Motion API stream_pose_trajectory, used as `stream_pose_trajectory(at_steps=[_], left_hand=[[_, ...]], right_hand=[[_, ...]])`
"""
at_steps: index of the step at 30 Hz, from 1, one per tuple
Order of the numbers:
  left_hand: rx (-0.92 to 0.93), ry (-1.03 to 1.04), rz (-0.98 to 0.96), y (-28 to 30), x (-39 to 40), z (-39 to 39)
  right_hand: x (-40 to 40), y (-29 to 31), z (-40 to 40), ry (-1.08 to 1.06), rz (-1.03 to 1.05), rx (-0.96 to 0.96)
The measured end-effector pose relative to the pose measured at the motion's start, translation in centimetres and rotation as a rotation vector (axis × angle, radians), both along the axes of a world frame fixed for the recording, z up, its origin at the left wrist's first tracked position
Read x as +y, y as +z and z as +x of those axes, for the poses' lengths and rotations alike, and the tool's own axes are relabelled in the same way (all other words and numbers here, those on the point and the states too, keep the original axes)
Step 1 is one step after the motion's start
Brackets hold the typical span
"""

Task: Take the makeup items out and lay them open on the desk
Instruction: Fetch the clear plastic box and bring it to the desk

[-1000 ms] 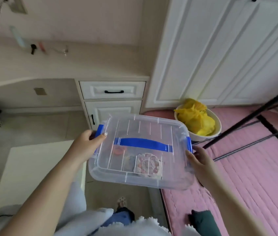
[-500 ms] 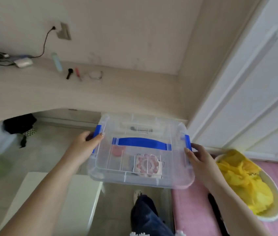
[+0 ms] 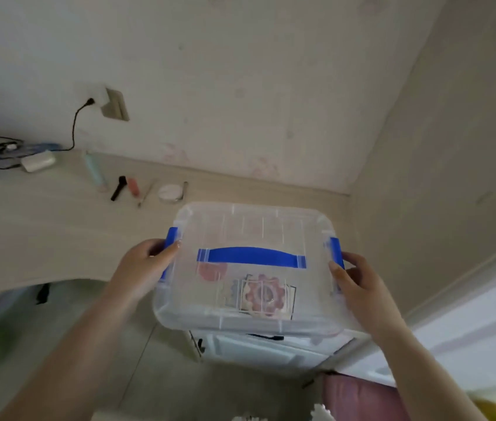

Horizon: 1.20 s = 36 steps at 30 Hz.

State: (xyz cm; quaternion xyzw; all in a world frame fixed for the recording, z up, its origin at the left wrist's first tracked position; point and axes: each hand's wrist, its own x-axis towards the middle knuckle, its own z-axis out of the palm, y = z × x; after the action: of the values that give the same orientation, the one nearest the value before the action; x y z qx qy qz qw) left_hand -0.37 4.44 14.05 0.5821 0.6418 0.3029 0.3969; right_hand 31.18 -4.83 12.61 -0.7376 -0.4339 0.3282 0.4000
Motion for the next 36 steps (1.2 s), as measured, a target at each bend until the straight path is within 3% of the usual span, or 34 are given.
stream_pose_trajectory(at_steps=[18,30,36], left_hand=[[-0.085,-0.201,-0.057,-1.7,20.6,6.9],[0.003,-0.08,-0.006,-3.8,23.1,9.6],[0.107,-0.04,0.055,-4.8,23.0,9.8]], right_hand=[[15.8,-3.1,5.0,-0.185,-0.096,-0.05],[19.3,-3.6,6.4,-0.116,-0.206,-0.135],[19.6,-3.8,6.7,-0.056,-0.231,-0.277]])
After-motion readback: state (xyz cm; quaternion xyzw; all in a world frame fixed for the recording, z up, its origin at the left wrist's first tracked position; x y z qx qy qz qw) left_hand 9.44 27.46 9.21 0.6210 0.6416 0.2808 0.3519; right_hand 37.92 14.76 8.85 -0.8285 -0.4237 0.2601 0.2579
